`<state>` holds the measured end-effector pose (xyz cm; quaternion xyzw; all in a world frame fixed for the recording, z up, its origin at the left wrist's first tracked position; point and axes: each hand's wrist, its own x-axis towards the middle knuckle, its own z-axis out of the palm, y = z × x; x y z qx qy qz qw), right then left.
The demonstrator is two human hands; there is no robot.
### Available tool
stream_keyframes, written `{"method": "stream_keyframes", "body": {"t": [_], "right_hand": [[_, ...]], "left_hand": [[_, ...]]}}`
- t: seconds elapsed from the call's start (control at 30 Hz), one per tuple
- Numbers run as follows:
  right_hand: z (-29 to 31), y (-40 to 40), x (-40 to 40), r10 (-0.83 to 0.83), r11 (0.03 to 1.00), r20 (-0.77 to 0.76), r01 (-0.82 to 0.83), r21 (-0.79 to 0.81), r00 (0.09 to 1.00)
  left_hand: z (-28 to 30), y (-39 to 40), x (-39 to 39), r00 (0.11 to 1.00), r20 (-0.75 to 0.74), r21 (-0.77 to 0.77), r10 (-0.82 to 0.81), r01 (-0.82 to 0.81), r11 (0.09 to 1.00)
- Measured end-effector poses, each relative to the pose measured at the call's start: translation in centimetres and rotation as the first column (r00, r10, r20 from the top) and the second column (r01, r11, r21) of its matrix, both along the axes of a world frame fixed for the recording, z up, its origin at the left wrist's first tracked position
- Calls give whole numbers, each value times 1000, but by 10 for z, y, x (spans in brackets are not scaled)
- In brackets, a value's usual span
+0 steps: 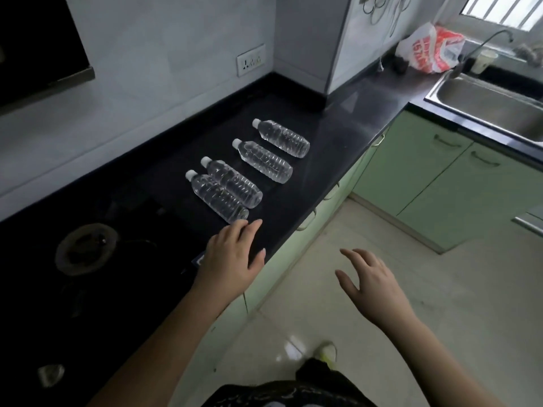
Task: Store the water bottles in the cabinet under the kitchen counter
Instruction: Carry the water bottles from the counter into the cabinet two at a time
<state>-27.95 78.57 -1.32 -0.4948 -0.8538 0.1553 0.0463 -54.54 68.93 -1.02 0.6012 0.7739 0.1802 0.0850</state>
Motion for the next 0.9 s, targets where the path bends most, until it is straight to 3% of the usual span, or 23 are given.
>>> {"method": "stream_keyframes", "body": {"t": [0.2,0.37,0.5,0.6,0.77,0.9], "right_hand": [[-14,92,-29,94,996,-43,-94,-2,995],[-30,167,-62,299,953,-38,-300,-37,954],[-36,227,-83,445,892,-43,-447,-62,894],[-43,268,-105,530,847,-7,-530,-49,848],[-50,301,-165,617,786,-46,-618,-24,786],[-55,315,-223,602,795,-98,-606,-21,792]], "left_hand": [[-26,59,-9,997,-16,-91,78,-80,993],[-49,110,-16,972,-17,-158,232,-232,960],[-52,147,-12,914,-113,-72,390,-399,914],[-58,168,-17,833,-163,-39,528,-540,840],[-76,167,-22,708,-163,-132,688,-706,696],[-96,156,-25,592,-123,-184,796,-802,568]]}}
